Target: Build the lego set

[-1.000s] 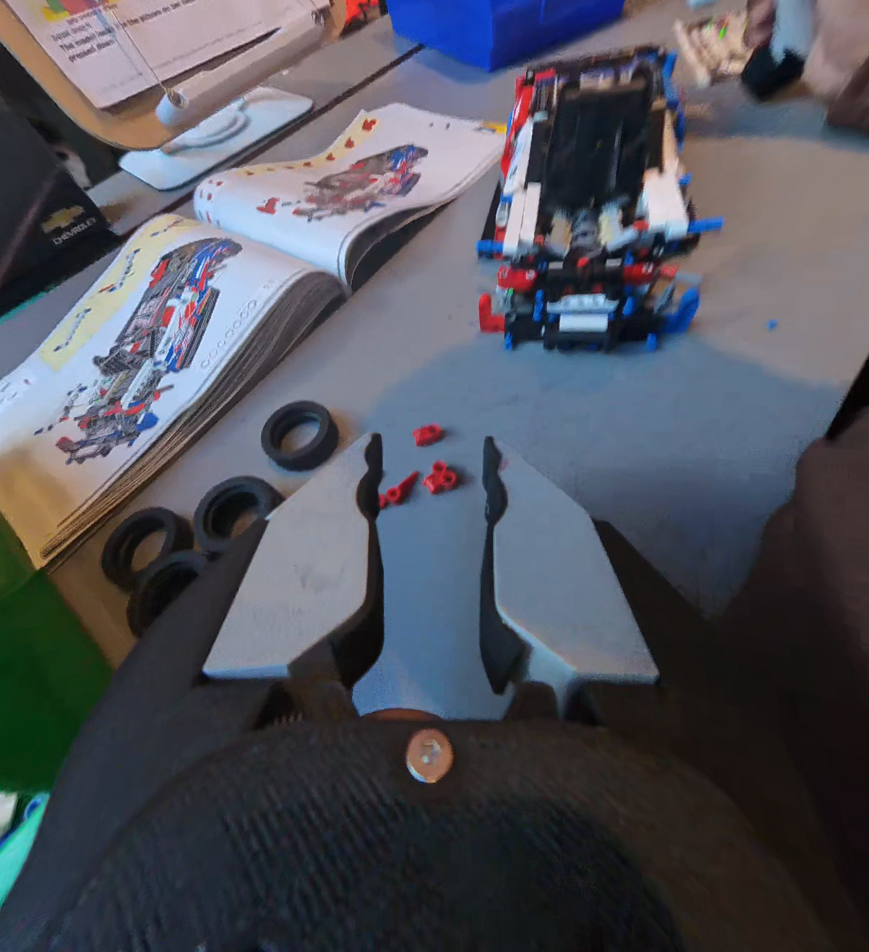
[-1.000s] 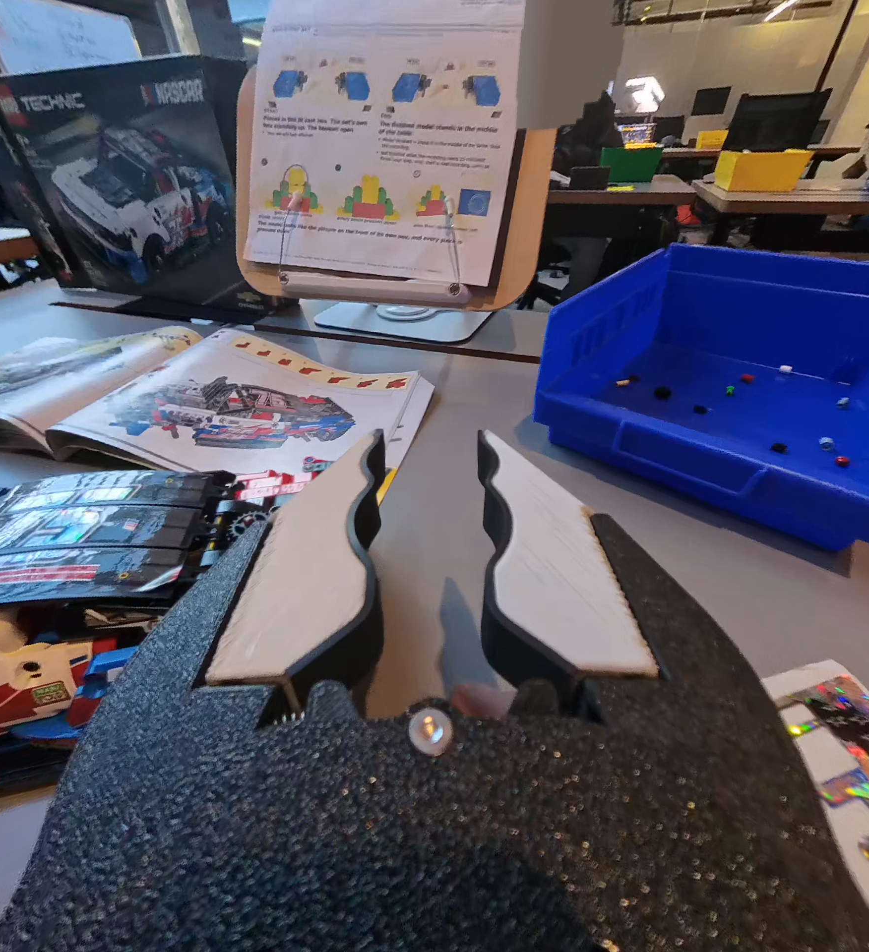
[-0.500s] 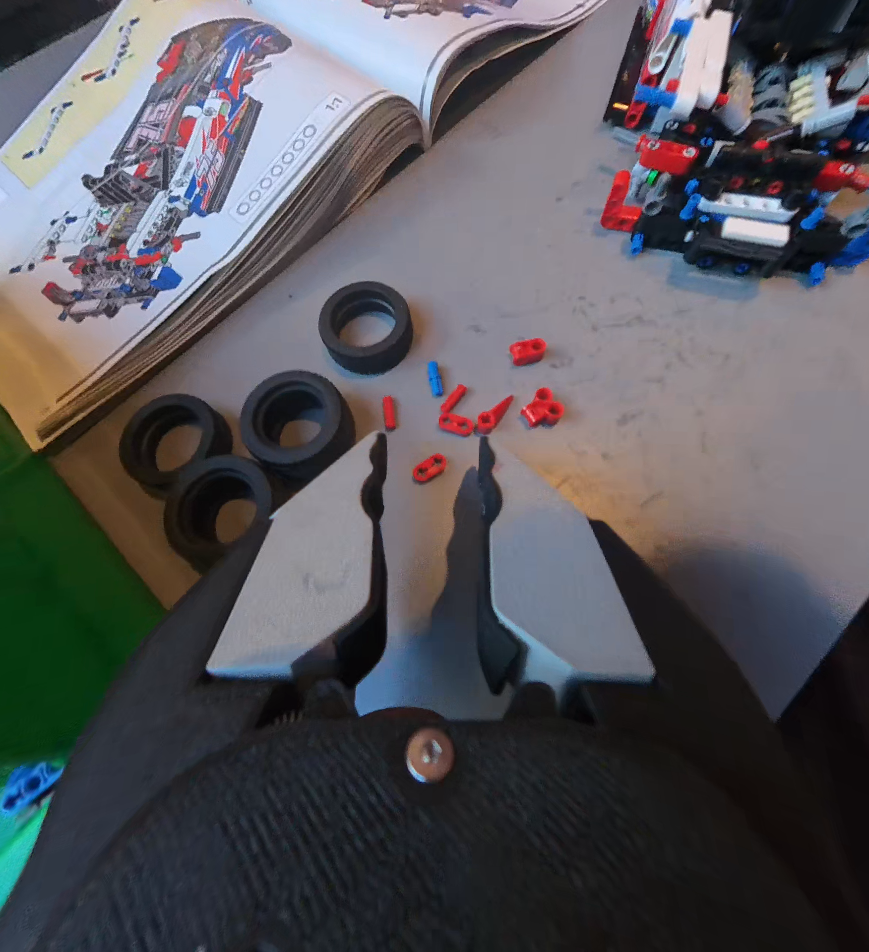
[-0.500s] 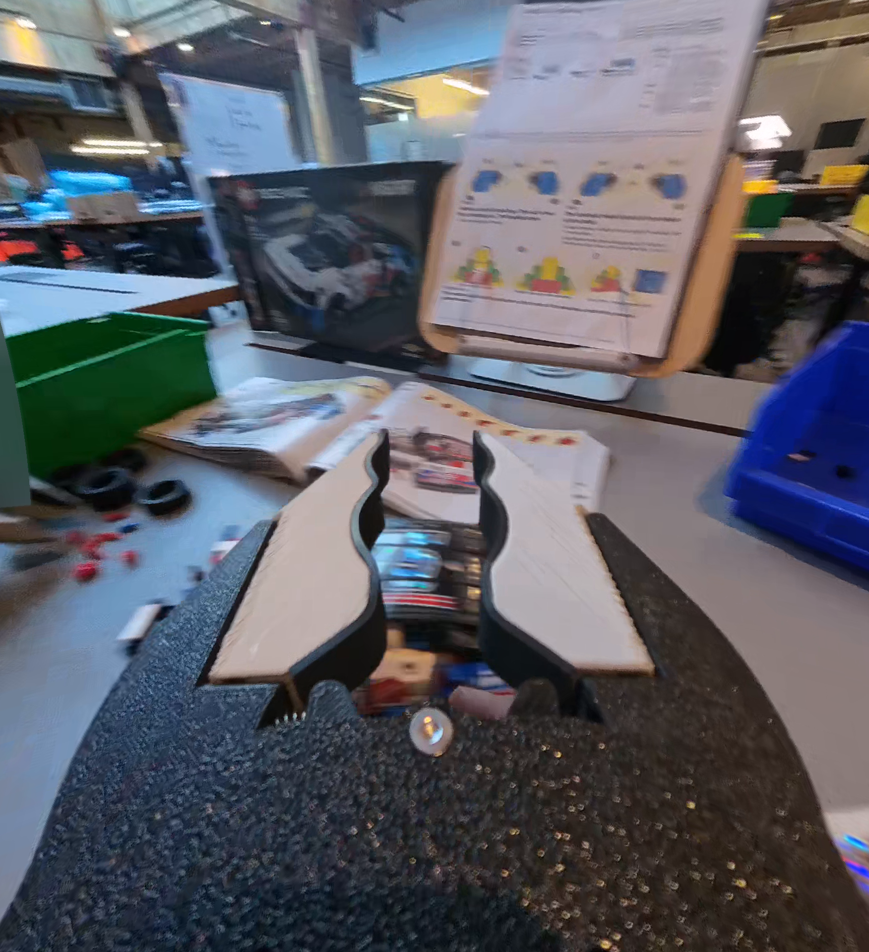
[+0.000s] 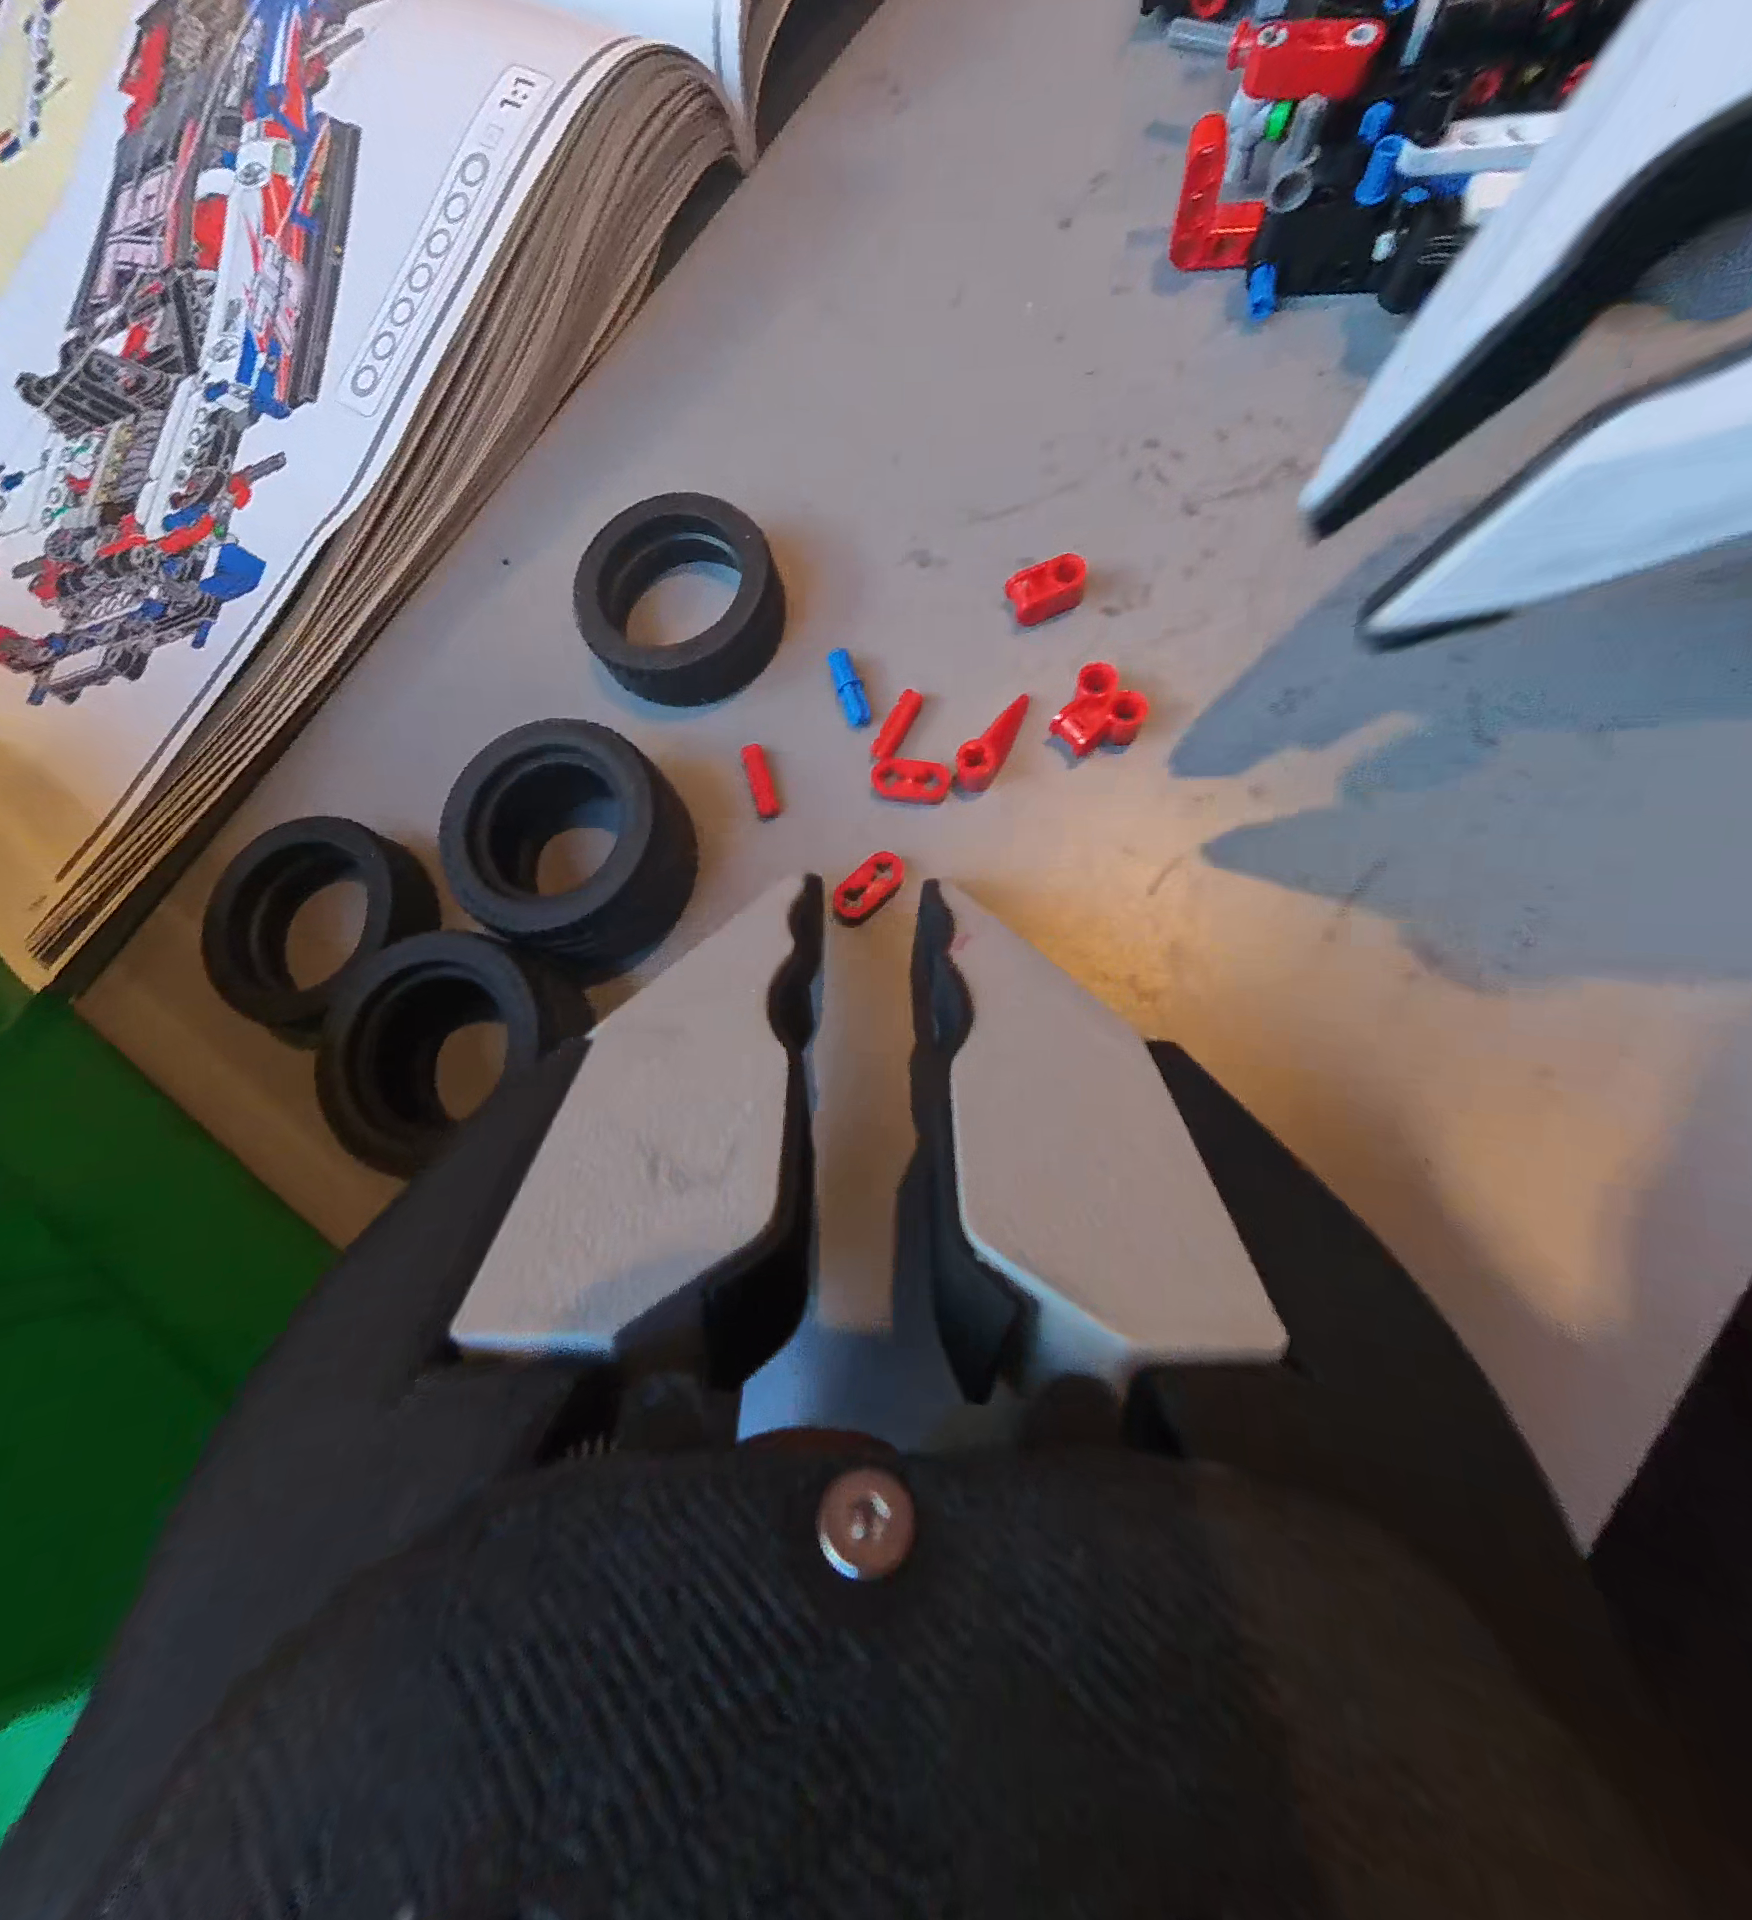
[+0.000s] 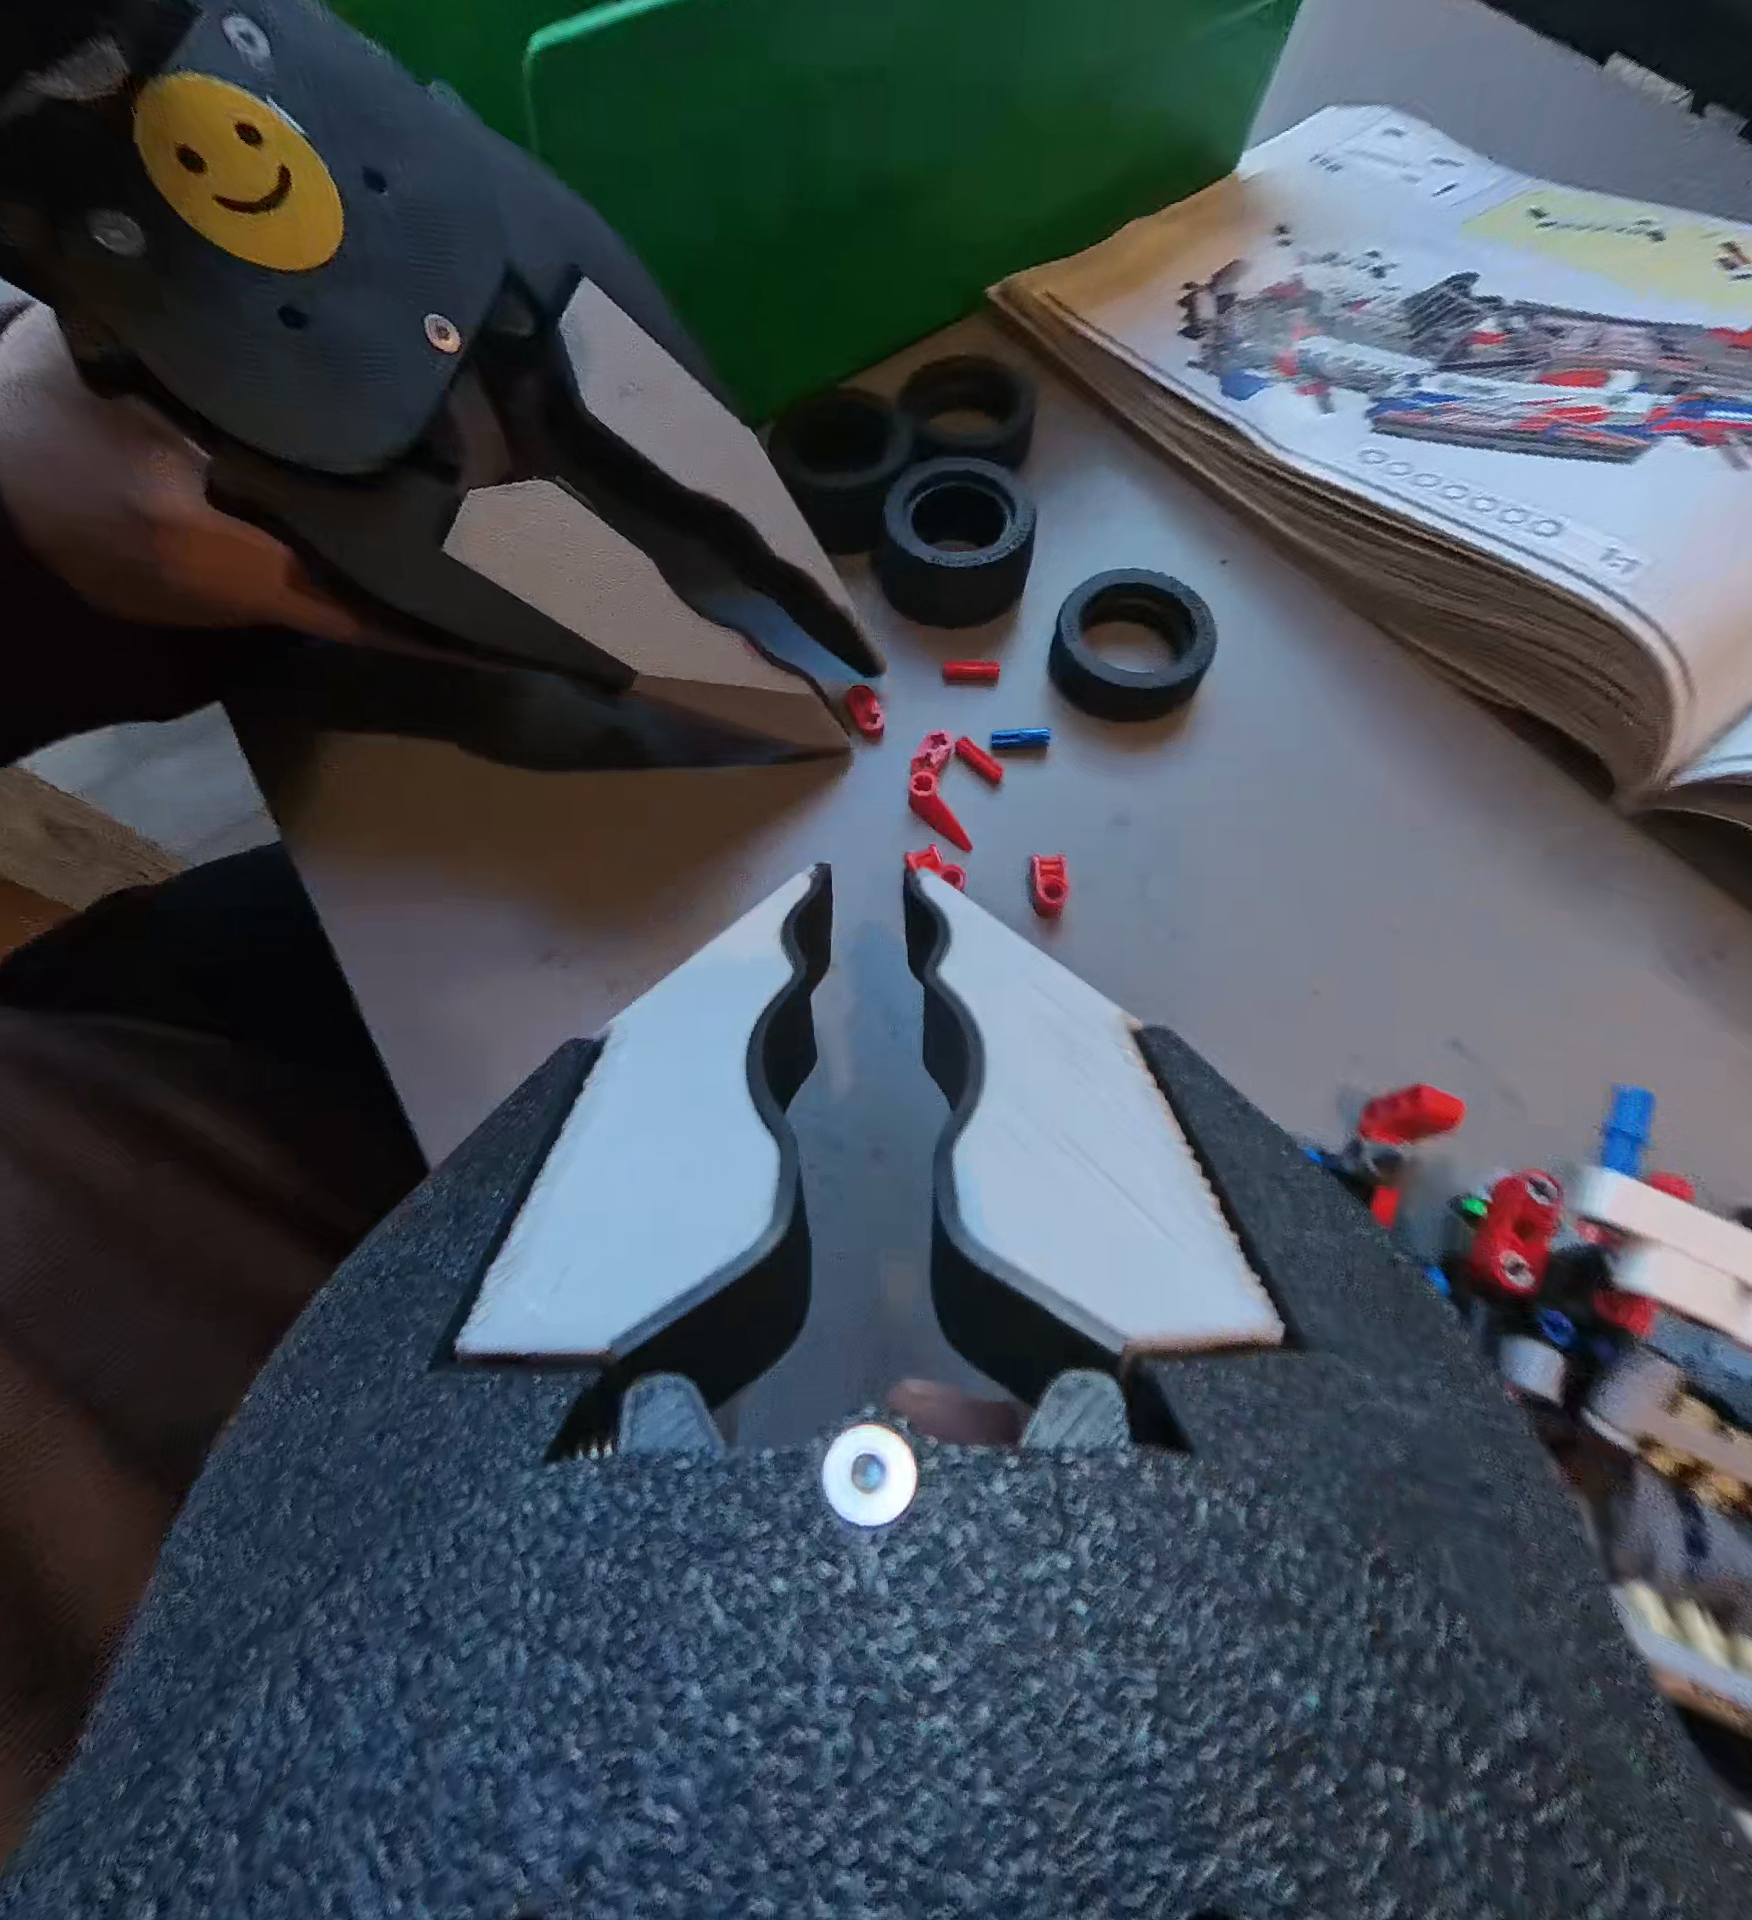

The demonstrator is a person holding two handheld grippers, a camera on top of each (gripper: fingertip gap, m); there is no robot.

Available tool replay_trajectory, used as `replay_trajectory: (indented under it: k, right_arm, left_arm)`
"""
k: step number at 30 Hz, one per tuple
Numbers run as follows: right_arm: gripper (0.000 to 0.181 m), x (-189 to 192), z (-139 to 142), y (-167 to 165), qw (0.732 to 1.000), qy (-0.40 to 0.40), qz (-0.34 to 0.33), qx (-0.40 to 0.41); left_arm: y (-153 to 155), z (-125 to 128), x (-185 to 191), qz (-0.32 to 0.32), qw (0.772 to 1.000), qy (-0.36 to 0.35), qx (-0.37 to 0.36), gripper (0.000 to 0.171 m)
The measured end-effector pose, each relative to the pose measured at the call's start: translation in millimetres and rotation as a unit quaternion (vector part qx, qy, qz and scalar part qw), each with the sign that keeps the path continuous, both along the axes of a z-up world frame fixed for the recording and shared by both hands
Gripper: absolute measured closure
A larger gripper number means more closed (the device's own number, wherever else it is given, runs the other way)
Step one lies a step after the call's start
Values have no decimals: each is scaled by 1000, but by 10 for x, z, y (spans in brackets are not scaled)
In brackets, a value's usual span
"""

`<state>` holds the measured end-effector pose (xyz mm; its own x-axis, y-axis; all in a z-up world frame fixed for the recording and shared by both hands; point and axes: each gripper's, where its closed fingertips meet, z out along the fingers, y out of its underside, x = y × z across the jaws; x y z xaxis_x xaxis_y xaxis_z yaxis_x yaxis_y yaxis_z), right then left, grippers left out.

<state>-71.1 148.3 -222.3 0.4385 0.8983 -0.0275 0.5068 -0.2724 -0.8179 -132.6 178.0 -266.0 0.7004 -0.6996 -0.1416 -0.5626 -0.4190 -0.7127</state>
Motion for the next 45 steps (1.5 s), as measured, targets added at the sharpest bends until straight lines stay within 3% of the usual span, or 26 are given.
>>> replay_trajectory:
  k: [5,11,21,26,33,38,45]
  right_arm:
    - [165,-165,-210,125,998,-50,-7,29]
    - [164,-172,-249,97,999,-43,1,28]
    - [165,53,-106,35,998,15,-17,53]
    - [170,108,104,6,994,82,-8,66]
    - [170,189,132,61,993,103,-14,54]
    - [172,267,201,48,990,128,-18,54]
    - [181,248,249,-134,987,151,28,43]
  left_arm:
    - [-23,-10,31,-31,999,-18,-20,162]
    - [-207,-15,110,-40,998,-37,-41,167]
    - [-632,-18,509,-116,991,-44,-55,167]
    - [-628,-21,731,-139,987,-52,-68,168]
    - [-524,-25,986,-155,984,-50,-66,167]
    - [-501,-23,1001,-155,983,-58,-75,167]
    - [-522,-20,1006,-162,982,-57,-74,164]
